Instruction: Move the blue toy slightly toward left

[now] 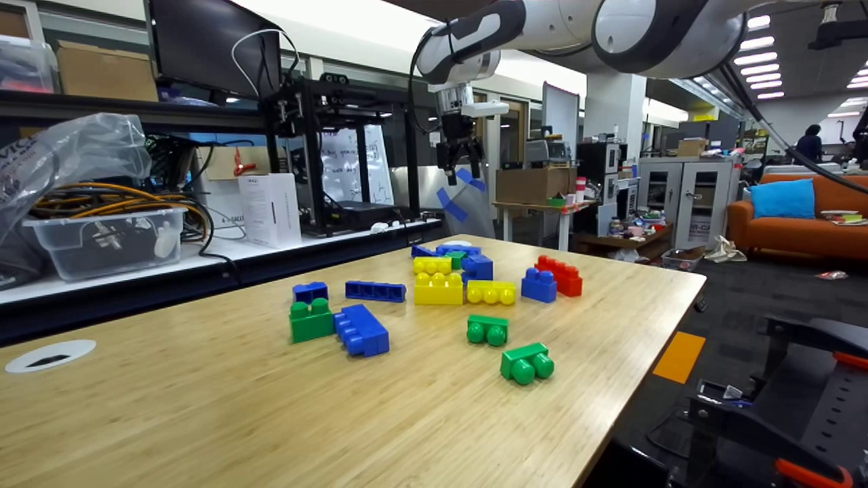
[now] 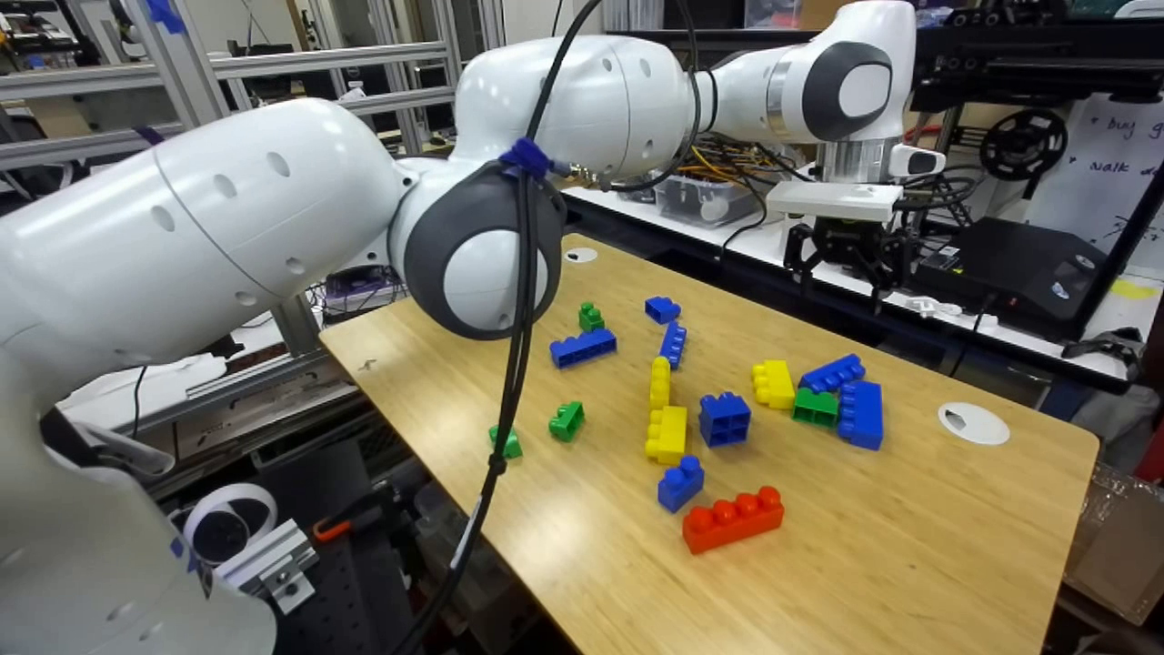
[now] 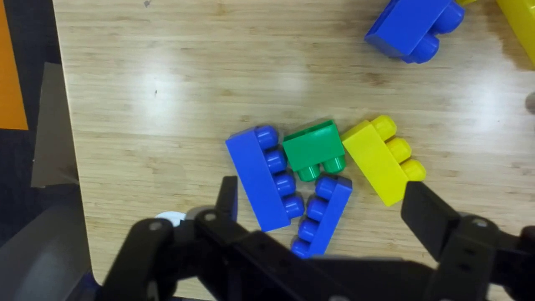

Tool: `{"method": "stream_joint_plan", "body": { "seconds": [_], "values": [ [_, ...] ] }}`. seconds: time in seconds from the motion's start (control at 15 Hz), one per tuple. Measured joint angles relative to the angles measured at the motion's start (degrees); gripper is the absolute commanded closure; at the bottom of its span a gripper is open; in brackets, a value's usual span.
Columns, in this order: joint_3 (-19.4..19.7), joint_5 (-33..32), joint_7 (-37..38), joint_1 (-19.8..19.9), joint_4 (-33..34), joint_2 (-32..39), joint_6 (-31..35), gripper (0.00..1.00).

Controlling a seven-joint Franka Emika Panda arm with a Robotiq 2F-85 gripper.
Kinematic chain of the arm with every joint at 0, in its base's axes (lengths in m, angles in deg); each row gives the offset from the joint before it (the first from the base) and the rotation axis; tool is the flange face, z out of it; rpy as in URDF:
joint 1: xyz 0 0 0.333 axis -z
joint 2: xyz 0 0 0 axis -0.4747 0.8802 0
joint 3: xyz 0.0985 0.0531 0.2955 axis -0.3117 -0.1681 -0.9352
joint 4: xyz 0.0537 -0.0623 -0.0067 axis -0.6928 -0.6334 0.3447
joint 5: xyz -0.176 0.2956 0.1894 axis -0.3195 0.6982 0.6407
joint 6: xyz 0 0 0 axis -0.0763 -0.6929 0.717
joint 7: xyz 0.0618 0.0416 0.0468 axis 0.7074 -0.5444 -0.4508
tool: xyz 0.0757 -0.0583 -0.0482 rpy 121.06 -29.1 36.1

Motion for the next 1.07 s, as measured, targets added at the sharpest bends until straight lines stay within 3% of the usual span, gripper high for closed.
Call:
{"method": "stream_joint_plan", "body": {
  "seconds": [0.33,0.73,1.07],
  "values": [
    [0.13,-0.37,-1.73,-0.09,-0.14,1.46,-1.71,0.0],
    [2.6,-4.05,-8.46,1.48,-0.05,1.54,-13.13,0.0],
    [2.77,-4.24,-9.97,2.06,-0.05,1.55,-14.52,0.0]
  ]
}}
